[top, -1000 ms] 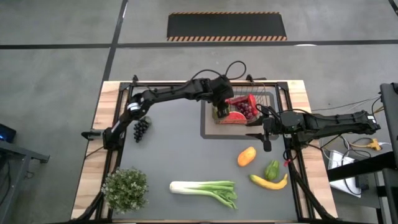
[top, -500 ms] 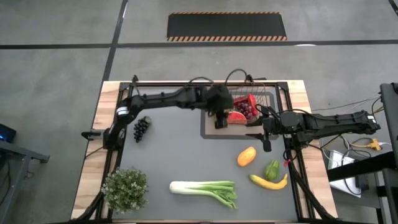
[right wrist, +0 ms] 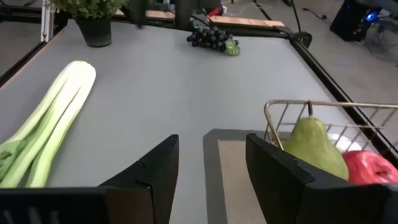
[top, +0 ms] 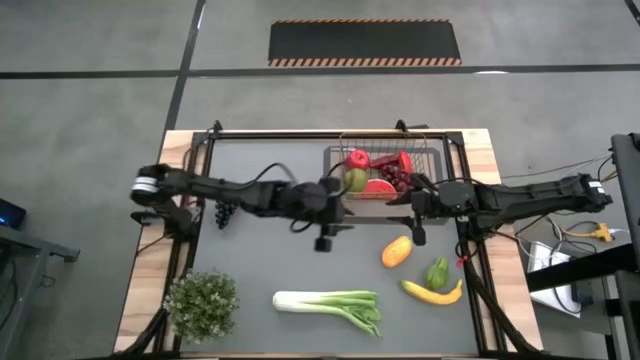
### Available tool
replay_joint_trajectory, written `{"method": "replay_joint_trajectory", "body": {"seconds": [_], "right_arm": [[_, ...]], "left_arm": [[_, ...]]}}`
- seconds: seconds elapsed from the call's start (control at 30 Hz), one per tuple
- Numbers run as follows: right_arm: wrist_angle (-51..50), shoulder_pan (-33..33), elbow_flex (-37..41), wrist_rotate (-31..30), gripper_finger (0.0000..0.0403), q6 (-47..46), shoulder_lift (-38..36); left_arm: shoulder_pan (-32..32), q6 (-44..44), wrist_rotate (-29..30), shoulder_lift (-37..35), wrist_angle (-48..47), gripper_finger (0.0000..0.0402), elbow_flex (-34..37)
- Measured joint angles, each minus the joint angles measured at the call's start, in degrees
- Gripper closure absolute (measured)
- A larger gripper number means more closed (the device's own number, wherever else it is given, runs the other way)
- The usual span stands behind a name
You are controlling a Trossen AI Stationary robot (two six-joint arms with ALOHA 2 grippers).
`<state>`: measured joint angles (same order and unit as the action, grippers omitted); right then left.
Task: Build produce basket
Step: Put the pear into the wire basket
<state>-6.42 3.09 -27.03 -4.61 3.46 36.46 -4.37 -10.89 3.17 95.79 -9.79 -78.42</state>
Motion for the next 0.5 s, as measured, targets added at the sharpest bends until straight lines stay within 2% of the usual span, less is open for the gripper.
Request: {"method": "replay_joint_trajectory", "body": {"seconds": [0.13,0.27,0.37,0.5], "right_arm": [[4.07,0.0,-0.17,-0.29,0.0245,0.09,3.74],[6.3,0.0,-2.53,-4.86,0.0274,0.25,7.32],[6.26,-0.12,-5.59,-9.21,0.0305,0.68,10.54],[3.66,-0.89,-11.24,-10.02,0.0357,1.93,15.18]], "left_arm": [[-2.47,1.29,-0.03,-6.31,11.57,0.0269,12.35],[-3.74,1.59,0.16,-11.54,22.47,0.0269,22.37],[-4.01,1.63,0.2,-15.03,28.28,0.0269,28.13],[-4.01,1.52,0.23,-19.35,32.65,0.0269,33.02]]}}
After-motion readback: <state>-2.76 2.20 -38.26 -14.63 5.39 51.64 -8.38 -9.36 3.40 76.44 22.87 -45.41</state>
